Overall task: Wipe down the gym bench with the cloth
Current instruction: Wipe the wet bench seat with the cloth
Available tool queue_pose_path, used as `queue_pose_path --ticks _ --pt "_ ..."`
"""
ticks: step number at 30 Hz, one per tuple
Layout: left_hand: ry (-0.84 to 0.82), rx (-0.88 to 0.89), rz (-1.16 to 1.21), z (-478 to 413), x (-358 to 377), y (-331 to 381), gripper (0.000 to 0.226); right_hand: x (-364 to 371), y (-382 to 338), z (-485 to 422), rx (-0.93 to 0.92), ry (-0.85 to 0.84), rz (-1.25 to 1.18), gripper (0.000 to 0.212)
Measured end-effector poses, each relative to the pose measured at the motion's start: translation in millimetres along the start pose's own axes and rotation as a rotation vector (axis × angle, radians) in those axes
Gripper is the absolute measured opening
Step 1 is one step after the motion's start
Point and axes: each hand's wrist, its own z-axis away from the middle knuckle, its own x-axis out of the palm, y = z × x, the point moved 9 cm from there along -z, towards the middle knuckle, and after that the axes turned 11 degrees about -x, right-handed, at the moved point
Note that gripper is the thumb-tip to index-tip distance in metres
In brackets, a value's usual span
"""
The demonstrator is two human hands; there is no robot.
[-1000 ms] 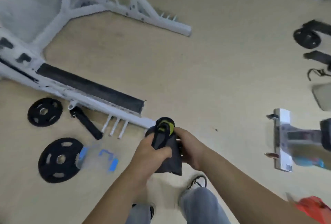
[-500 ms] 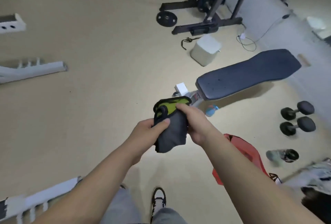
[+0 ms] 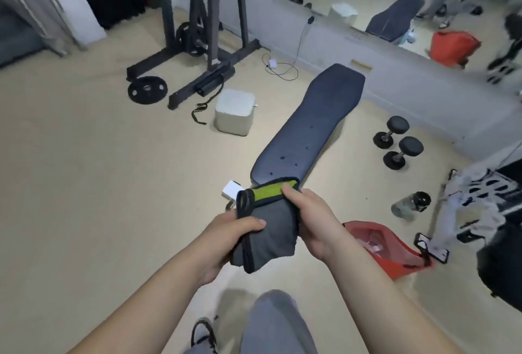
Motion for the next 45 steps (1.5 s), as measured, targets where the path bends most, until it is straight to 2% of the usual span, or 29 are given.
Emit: queue_pose_path --ticks 3,7,11,13,14,17,20,22,25,27,29,32,34,36,38,40,42,45 --pt "-0.083 -0.033 -0.086 -36 25 50 0.038 -39 -11 -23 -0.026 0.116 -0.079 0.037" --pt "-0.181 -0.083 -0.187 -92 68 108 0.031 -96 -17 -72 -0.025 0.266 -0.169 0.037" --pt "-0.152 -0.065 -0.254 -150 89 172 0.024 -150 -34 -122 0.005 0.557 0.072 0.029" --pt "-0.131 -0.023 -0.298 -174 96 206 0.029 -166 -56 -143 -0.014 0.621 0.106 0.025" --pt "-0.119 0.002 -0.32 -184 98 223 0.032 -165 -67 -157 -0.019 0.585 0.046 0.028" --pt "-0.104 0.078 -0.416 -209 111 277 0.038 -153 -103 -195 0.011 0.399 -0.115 0.055" --pt "-0.221 0.098 -0.481 -236 133 316 0.036 -162 -133 -227 -0.025 0.376 -0.184 0.054" --pt "-0.373 0.059 -0.493 -252 150 338 0.032 -176 -145 -250 -0.054 0.452 -0.326 0.054" --pt "-0.536 0.026 -0.634 -294 168 379 0.026 -197 -155 -294 -0.092 0.617 -0.471 0.053" --pt "-0.515 0.045 -0.724 -339 173 418 0.019 -214 -160 -327 -0.103 0.741 -0.528 0.047" --pt "-0.422 0.081 -0.753 -395 167 461 0.014 -227 -170 -360 -0.126 0.853 -0.583 0.04" --pt "-0.392 0.16 -0.818 -462 163 519 0.015 -236 -186 -405 -0.151 1.005 -0.734 0.042" --pt "-0.445 0.087 -0.872 -491 162 540 0.033 -232 -196 -427 -0.16 1.068 -0.843 0.051" --pt "-0.601 -0.08 -0.925 -505 165 549 0.053 -225 -206 -442 -0.178 1.098 -0.958 0.057" --pt "-0.793 -0.249 -0.91 -502 168 553 0.041 -215 -218 -451 -0.204 1.107 -1.041 0.056" --pt "-0.879 -0.322 -0.902 -501 167 562 0.039 -208 -229 -460 -0.218 1.104 -1.031 0.051" --pt "-0.851 -0.295 -0.88 -507 164 574 0.044 -204 -233 -465 -0.174 1.168 -0.941 0.045" --pt "-0.736 -0.226 -0.946 -517 155 589 0.032 -200 -227 -466 -0.1 1.332 -0.864 0.032"
